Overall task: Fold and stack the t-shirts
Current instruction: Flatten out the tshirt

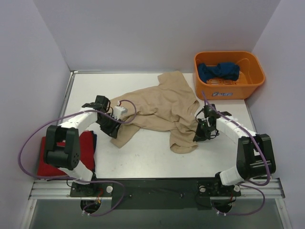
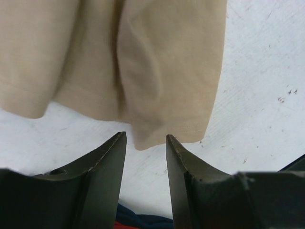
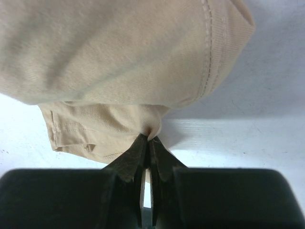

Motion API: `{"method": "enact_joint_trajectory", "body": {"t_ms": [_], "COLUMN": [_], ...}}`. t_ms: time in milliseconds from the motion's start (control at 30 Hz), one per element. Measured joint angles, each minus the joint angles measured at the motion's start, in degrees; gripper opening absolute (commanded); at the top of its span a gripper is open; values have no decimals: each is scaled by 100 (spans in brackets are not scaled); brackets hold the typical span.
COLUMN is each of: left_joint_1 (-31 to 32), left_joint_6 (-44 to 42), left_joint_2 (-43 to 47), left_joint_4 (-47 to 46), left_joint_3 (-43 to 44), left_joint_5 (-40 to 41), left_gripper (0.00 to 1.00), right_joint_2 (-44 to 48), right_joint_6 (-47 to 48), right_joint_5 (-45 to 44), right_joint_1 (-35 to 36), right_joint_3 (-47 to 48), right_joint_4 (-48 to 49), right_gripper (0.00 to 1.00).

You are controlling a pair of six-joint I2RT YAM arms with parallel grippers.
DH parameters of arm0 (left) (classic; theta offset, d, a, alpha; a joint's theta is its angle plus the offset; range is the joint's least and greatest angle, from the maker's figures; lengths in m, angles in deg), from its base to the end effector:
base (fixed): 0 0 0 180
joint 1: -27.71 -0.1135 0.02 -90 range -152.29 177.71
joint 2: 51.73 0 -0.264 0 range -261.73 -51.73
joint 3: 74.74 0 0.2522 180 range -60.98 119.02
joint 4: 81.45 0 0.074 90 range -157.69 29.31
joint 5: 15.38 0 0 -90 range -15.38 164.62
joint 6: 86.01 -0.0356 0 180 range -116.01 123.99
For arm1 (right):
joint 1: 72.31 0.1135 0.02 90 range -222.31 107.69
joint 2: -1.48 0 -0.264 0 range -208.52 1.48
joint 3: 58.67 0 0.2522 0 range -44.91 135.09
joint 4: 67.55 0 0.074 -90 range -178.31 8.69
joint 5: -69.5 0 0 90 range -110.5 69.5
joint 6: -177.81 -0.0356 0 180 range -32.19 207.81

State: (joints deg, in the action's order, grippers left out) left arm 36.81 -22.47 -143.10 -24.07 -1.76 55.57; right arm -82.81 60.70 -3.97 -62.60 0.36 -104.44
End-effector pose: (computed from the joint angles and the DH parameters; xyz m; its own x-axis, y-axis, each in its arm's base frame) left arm 0.2866 -0.0577 0.1935 -0.7549 0.5475 -0.3610 0.6312 0.7559 -0.1737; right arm 0.2667 0.0559 0.1730 -0.9091 0.2877 -0.3012 0.1366 0.8891 0.4368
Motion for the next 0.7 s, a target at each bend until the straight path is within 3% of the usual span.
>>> {"method": "enact_joint_trajectory", "body": {"t_ms": [100,233,333,567,700], "left_joint_1": [138,140,140,114,-72], "left_joint_6": [-13,35,59,28,-188], "left_joint_2": [-234,-568,-586,-592,-485], "left_joint_4": [17,-4,-9,289,973], "left_joint_3": [-105,-164,-155,22,997], "left_joint_5": [105,363,422,557,984], "left_gripper": [45,33,2,0,0], "right_joint_2": [4,35,94,387,632], "right_joint_6": [37,66,83,234,468], "right_joint_5": [2,2,7,37,74], "right_joint_1": [0,-7,-55,-227,-501], "right_joint_3": [28,28,31,527,1617], "right_joint_4": [-17,-74,-114,-568,-1209], "right_gripper": [0,0,0,0,0]}}
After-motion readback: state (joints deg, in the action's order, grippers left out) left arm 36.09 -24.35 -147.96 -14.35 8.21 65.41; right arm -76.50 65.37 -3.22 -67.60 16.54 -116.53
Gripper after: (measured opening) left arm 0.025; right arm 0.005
